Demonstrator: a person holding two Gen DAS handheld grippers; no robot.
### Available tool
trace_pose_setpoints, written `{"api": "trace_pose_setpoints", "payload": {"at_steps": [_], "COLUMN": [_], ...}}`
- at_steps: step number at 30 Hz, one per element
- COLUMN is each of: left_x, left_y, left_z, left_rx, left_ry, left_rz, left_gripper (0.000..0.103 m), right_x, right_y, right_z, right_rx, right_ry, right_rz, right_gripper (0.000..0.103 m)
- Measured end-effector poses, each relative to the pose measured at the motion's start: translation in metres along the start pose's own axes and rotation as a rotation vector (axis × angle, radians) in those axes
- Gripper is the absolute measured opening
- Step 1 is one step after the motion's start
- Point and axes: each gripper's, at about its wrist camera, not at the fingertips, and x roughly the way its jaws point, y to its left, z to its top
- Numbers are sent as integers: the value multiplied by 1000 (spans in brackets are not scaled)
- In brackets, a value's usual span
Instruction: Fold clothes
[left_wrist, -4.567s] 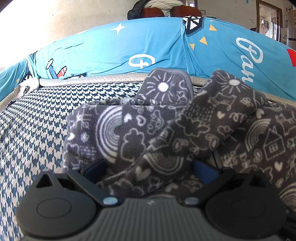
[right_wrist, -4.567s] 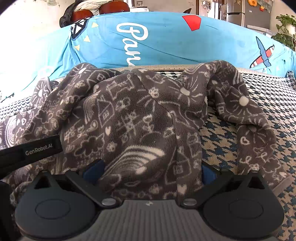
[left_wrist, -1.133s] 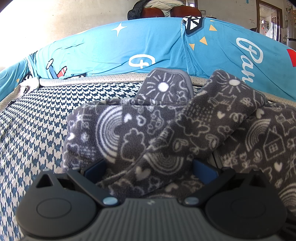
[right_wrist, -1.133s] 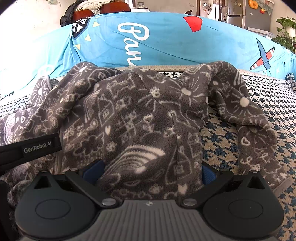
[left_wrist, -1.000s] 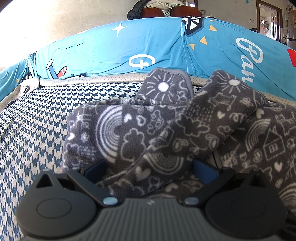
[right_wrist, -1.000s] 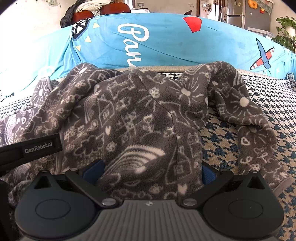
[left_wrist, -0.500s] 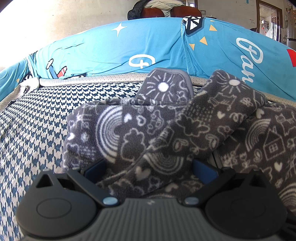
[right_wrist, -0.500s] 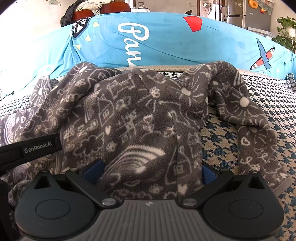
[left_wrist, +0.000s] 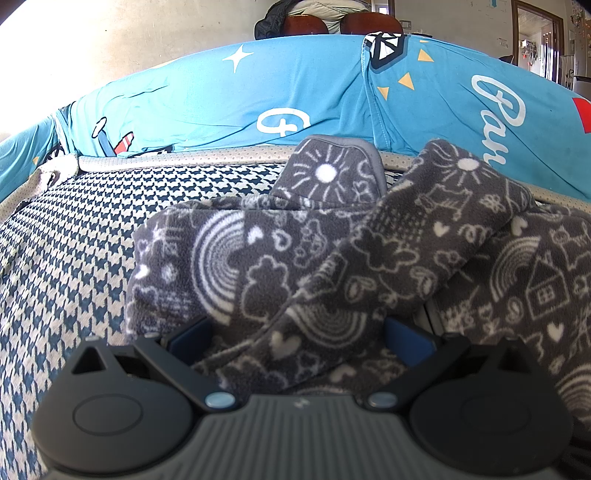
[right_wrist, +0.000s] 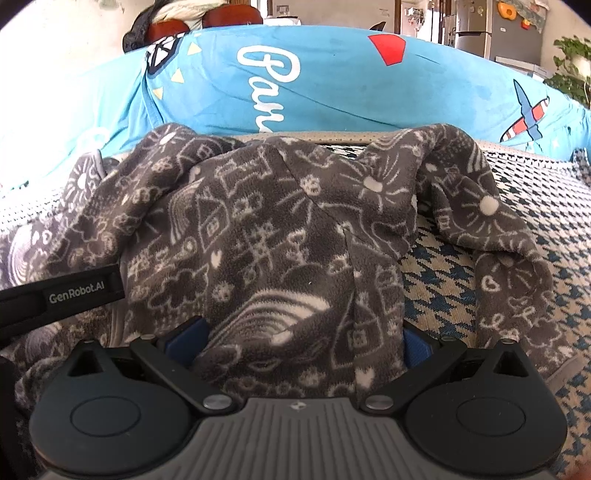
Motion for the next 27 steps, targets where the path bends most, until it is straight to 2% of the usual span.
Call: {"api": "trace_pose_setpoints", "payload": {"at_steps": [27], "left_x": [0], "left_y": [0], "left_z": [0], "left_rx": [0], "left_ry": [0], "left_rz": [0], "left_gripper": [103], "right_x": [-3], "right_y": [3], "right_z": [-2], "right_rx": [-24], "right_ry": [0], "right_rz": [-17], "right_gripper": [103]}}
